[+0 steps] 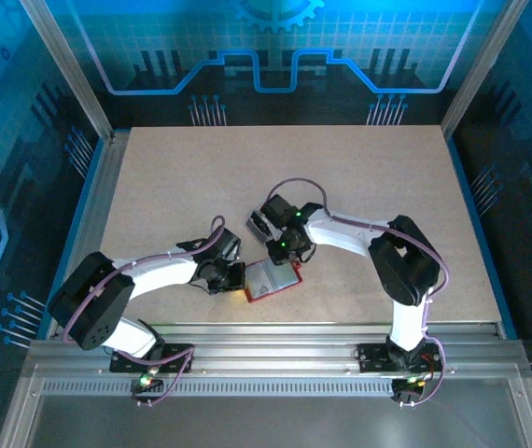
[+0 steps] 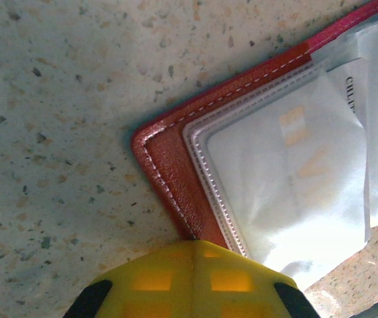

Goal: Put the credit cards into the card holder

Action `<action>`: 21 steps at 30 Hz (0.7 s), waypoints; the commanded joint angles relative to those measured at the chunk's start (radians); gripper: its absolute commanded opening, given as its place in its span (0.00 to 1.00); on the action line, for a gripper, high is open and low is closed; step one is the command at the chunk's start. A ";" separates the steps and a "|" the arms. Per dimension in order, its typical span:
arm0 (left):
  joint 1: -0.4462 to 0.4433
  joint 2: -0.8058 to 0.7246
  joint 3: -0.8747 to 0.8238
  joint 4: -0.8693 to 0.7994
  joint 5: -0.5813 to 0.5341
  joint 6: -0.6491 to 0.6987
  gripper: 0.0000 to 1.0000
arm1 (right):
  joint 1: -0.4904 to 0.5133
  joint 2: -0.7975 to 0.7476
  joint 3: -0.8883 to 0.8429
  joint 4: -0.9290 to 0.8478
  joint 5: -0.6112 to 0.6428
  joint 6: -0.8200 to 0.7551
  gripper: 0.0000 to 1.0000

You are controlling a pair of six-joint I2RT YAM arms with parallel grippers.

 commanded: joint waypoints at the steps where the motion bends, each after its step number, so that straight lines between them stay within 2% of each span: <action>1: -0.025 0.049 -0.026 0.042 -0.034 -0.012 0.00 | 0.033 0.033 0.006 -0.039 0.054 -0.018 0.28; 6: -0.025 0.048 -0.019 0.038 -0.034 -0.006 0.00 | 0.064 0.076 -0.012 -0.045 0.113 0.006 0.31; 11: -0.025 0.055 -0.010 0.035 -0.035 -0.003 0.00 | 0.081 0.088 -0.044 -0.031 0.086 0.044 0.30; 14: -0.025 0.060 -0.010 0.042 -0.031 -0.004 0.00 | 0.083 0.091 -0.063 -0.016 0.051 0.065 0.23; 21: -0.026 0.070 -0.006 0.048 -0.027 -0.003 0.00 | 0.080 0.049 -0.040 -0.038 0.070 0.065 0.03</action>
